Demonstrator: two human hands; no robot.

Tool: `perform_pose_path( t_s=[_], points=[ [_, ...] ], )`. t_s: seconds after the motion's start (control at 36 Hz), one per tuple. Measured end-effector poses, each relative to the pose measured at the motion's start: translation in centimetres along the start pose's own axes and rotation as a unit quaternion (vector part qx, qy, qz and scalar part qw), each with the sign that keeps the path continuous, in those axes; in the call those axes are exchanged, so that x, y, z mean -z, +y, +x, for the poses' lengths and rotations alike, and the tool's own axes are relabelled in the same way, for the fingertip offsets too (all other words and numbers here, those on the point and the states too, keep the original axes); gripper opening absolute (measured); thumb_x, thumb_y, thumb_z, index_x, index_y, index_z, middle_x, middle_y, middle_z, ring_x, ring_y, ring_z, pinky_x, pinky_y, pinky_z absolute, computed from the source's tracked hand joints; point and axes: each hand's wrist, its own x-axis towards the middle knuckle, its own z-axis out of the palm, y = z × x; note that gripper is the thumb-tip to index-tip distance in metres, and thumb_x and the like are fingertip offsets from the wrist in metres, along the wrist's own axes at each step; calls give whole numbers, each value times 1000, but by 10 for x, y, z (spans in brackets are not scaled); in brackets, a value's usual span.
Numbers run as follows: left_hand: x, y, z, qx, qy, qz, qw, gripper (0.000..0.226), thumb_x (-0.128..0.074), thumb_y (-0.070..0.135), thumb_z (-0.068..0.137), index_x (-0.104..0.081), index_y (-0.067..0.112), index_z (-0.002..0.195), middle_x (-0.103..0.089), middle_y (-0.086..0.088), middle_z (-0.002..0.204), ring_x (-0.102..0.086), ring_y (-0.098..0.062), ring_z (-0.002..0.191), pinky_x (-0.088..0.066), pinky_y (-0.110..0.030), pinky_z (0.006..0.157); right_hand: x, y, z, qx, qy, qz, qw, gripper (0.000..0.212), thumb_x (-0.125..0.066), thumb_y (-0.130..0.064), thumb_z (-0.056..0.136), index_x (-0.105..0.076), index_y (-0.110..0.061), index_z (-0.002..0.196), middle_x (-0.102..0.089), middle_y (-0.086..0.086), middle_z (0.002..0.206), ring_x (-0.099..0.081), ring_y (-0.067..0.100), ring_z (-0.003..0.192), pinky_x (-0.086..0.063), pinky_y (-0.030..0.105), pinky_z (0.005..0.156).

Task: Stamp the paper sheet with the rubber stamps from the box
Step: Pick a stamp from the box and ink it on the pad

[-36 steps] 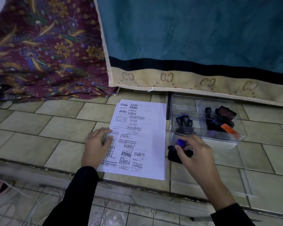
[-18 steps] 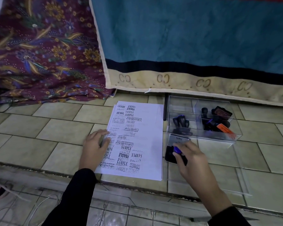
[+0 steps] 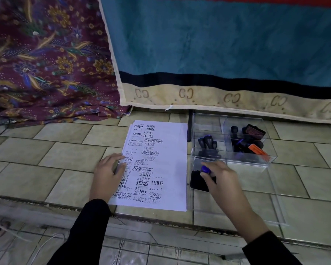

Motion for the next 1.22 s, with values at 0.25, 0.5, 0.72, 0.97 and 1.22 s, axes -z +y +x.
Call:
perform_pose_path(
  t_s=[0.25,0.5,0.72,0.97,1.22],
  points=[
    [0,1,1,-9,11,6,1000,20,-64,21,93,-69,18,112,-64,7,121,-55,-17,115,-42,-43,105,-4,-29,26,26,10,99,995,37,-69,-15,83,-61,-16,118,-62,-3,104,-63,7,78,-47,9,76],
    [1,4,0,-15,23,3,1000,20,-67,14,91,-70,15,110,-66,3,119,-54,-16,113,-40,-31,101,-49,-58,38,108,-65,75,989,20,-61,-17,89,-58,-12,107,-59,2,100,-59,15,85,-46,24,79],
    [1,4,0,-14,21,3,1000,20,-67,15,91,-70,14,111,-66,3,120,-55,-17,114,-42,-35,102,-63,-67,41,113,-104,60,986,21,-57,-19,92,-56,-11,110,-57,5,105,-57,19,89,-50,31,78],
    [3,6,1,-12,8,4,1000,32,-56,32,88,-70,15,111,-66,3,120,-55,-16,113,-42,-38,103,-67,-66,36,121,-105,52,986,17,-56,-15,91,-59,-7,106,-59,7,104,-57,20,92,-49,28,79],
    [0,2,1,-21,15,8,1000,19,-66,14,91,-69,16,110,-65,6,119,-55,-16,114,-41,-32,101,-70,-67,38,119,-92,50,987,14,-54,-12,92,-59,-5,103,-58,8,101,-56,21,91,-48,30,76]
  ],
)
